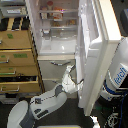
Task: Opening the fridge
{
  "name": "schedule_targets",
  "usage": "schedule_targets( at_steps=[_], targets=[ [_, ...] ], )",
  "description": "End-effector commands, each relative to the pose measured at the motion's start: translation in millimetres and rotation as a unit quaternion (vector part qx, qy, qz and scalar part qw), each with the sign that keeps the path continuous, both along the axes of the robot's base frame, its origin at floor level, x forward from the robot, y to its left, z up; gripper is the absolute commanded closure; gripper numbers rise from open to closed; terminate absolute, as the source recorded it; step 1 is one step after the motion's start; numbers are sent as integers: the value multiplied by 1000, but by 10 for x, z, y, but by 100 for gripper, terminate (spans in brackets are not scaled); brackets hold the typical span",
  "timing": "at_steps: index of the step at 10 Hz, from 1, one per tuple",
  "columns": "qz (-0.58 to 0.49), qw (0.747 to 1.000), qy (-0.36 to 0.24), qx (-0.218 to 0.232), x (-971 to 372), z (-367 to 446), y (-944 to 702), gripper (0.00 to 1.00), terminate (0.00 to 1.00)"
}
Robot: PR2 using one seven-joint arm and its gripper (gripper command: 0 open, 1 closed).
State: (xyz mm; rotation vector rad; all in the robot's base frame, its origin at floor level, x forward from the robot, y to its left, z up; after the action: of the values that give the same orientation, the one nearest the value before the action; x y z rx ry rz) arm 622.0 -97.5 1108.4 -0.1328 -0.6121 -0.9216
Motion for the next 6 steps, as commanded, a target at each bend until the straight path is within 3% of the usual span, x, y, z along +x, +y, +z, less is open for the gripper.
schedule_targets(
  at_steps=[1,3,5,6],
  targets=[
    [-375,906,161,114,-3960,1007,-6360,0,0],
    [-375,909,150,109,-3695,906,-6016,0,0],
    [-413,900,101,97,-2949,640,-3926,0,0],
    [-378,915,102,95,-2524,429,-2980,0,0]
  ],
)
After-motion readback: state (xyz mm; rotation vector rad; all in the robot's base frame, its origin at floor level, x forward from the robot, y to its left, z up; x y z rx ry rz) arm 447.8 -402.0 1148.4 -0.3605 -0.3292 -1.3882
